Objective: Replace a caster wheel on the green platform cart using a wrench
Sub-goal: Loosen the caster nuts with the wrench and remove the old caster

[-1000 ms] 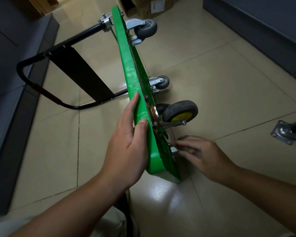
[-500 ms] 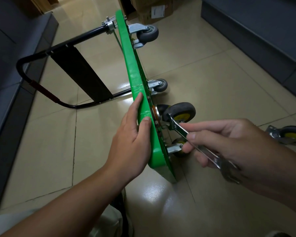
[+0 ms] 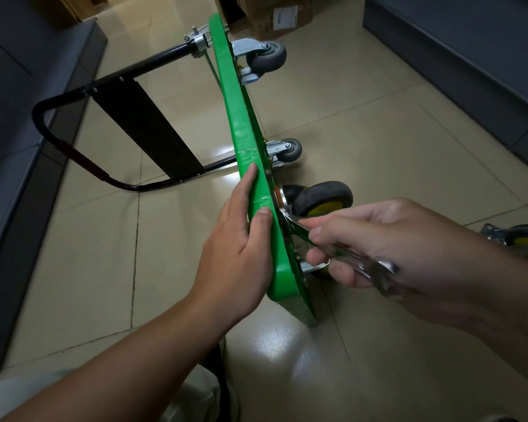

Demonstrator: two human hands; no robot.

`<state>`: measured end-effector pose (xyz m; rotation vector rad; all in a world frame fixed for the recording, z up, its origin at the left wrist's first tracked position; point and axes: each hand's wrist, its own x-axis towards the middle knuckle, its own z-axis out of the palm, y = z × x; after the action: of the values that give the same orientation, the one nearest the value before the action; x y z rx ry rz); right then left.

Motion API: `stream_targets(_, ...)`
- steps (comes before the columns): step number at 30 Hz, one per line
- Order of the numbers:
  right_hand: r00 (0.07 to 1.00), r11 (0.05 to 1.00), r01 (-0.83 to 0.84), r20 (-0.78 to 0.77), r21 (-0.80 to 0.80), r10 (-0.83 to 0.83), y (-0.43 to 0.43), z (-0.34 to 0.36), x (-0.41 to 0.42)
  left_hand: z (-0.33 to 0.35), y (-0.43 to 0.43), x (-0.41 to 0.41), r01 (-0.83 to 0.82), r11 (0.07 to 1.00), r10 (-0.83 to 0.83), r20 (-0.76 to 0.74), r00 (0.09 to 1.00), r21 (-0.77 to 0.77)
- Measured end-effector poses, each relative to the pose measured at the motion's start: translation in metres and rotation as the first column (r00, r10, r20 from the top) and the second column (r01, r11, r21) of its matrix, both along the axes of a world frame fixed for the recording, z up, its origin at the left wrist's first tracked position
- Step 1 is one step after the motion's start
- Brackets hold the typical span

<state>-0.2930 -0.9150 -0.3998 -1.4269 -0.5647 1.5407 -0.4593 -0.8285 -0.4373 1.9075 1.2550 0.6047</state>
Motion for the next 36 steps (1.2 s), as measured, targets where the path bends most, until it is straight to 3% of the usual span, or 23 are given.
stream_targets(11, 0.996, 0.995, 0.086, 0.016, 0.050, -0.087, 0.002, -0.004, -0.012, 0.001, 0.000, 0.000, -0.002, 1.000, 0.002, -0.018, 1.000, 0.005)
stream_targets(20, 0.968, 0.936, 0.196, 0.093, 0.293, -0.232, -0.018, -0.048, -0.038, 0.000, 0.000, 0.001, 0.005, 1.000, -0.005, -0.010, 1.000, 0.008)
stream_targets(25, 0.965, 0.915, 0.098, 0.188, 0.391, -0.183, -0.029, -0.083, -0.031, -0.001, 0.000, 0.000, 0.015, 1.000, -0.015, -0.007, 1.000, 0.002)
stream_targets(33, 0.957, 0.911, 0.066, 0.234, 0.408, -0.174, -0.007, -0.125, -0.005, -0.002, 0.001, 0.000, 0.022, 1.000, -0.022, -0.002, 1.000, 0.001)
stream_targets(36, 0.931, 0.903, -0.022, 0.338, 0.428, -0.138, 0.008, -0.135, 0.002, -0.003, 0.002, -0.001, 0.027, 1.000, -0.027, 0.001, 1.000, -0.003)
